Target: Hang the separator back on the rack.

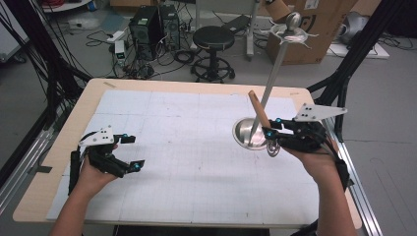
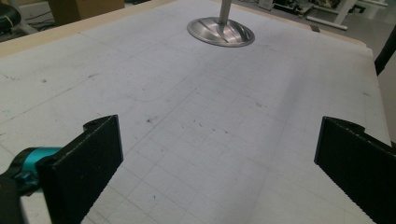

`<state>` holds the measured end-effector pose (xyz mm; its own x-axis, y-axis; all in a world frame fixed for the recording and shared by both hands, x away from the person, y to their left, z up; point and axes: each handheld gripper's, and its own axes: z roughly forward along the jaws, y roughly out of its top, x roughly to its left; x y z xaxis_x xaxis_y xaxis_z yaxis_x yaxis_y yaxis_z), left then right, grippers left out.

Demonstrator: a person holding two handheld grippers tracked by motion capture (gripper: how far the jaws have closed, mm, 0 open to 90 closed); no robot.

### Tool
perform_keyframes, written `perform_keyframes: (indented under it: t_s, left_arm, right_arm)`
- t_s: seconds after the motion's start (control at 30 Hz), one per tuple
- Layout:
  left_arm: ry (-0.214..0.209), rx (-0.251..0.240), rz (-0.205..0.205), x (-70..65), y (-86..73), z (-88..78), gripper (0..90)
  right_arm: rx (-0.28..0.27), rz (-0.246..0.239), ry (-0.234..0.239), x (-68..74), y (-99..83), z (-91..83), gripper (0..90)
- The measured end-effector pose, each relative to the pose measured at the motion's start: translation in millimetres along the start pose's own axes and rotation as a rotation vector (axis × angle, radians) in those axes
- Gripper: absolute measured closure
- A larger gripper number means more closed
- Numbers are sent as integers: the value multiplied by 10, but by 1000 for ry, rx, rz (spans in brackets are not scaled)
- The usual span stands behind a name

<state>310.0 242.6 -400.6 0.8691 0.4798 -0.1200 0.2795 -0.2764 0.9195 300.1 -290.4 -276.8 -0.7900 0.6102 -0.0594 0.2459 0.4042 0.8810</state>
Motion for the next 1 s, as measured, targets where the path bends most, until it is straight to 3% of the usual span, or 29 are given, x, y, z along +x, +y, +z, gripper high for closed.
perform_keyframes:
  t_s: [0.17, 0.53, 0.7, 0.87, 1.0]
  left_arm:
    - [4, 2, 1, -3, 1, -2, 16]
    - [2, 6, 2, -4, -4, 14, 16]
    - [4, 9, 4, -5, -4, 15, 16]
    - [6, 12, 3, -3, -5, 18, 16]
    - [5, 13, 3, -1, -6, 17, 16]
  right_arm:
    - [-34, 2, -9, -78, 54, -144, 689]
    - [-58, 4, -102, -226, 168, -516, 689]
    - [-106, 27, -127, -309, 201, -683, 688]
    - [-113, 38, -177, -418, 224, -779, 689]
    - [-116, 46, -189, -478, 274, -812, 689]
